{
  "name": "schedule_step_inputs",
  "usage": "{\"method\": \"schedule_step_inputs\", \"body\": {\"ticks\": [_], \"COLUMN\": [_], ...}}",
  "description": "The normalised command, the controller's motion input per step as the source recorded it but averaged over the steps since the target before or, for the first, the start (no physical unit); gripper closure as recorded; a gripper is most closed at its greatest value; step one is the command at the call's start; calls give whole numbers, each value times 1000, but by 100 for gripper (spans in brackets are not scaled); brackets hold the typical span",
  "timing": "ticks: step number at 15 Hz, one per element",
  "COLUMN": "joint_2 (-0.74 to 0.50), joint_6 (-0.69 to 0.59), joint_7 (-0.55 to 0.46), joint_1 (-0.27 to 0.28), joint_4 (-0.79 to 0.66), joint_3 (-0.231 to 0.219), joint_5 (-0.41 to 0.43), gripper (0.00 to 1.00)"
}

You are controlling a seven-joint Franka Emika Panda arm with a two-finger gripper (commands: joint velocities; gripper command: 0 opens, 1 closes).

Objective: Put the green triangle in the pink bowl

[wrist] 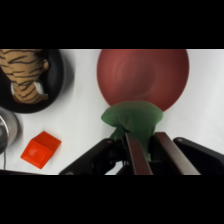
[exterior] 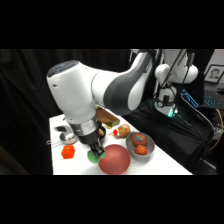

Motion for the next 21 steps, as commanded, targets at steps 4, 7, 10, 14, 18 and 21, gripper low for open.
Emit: {"method": "schedule_step_inputs", "body": {"ticks": [4,7,10,14,18,21], "joint_2": [-466,-204,-74,-74,-13,38], "joint_6": [310,408,363,362,305,234], "joint_7": [66,25,-21,-87,-131,-133], "joint_1": [-1,-24,-45,-64,-82,-79], "joint_4": [-702,-460,-291,-244,-146,-52], "joint_3": [49,33,37,70,76,66], "joint_5": [53,52,77,117,119,102], "gripper": [95,95,95,95,95,53]}}
